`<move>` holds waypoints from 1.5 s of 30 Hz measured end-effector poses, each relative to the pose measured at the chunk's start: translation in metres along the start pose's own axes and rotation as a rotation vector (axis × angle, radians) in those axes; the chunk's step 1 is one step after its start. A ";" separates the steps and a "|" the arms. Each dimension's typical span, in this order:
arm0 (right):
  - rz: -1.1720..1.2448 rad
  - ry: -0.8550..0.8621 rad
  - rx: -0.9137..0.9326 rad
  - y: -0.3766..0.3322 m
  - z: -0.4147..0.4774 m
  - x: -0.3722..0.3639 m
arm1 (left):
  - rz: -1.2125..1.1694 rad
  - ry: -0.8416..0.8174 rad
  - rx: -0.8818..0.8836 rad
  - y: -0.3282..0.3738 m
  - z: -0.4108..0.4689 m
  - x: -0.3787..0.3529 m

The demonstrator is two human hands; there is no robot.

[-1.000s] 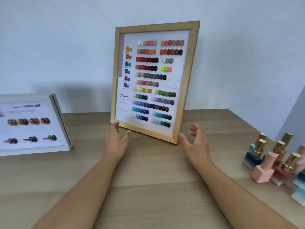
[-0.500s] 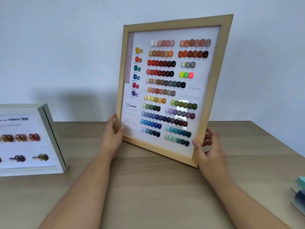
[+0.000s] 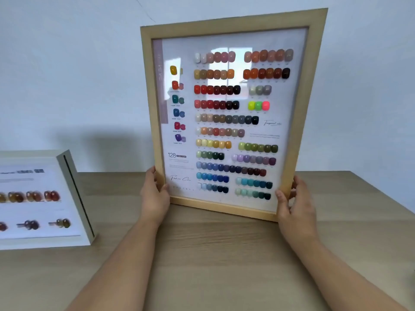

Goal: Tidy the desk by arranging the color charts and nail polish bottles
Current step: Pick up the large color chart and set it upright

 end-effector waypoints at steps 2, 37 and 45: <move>-0.016 0.007 0.005 0.001 0.008 -0.005 | -0.003 0.019 -0.013 0.003 -0.004 0.003; -0.146 -0.047 0.005 0.024 0.075 -0.077 | 0.055 0.081 0.051 -0.016 0.041 -0.002; -0.043 -0.171 -0.099 0.036 0.068 -0.078 | 0.141 0.108 -0.001 -0.012 0.037 0.004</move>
Point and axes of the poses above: each hand's wrist, its own z-axis towards the middle knuckle, its own x-axis out of the back of the hand, y = z × x, the point moved 7 cm from there along z, towards the middle knuckle, and after that the axes turned 2 degrees about -z, right-handed, at the moved point
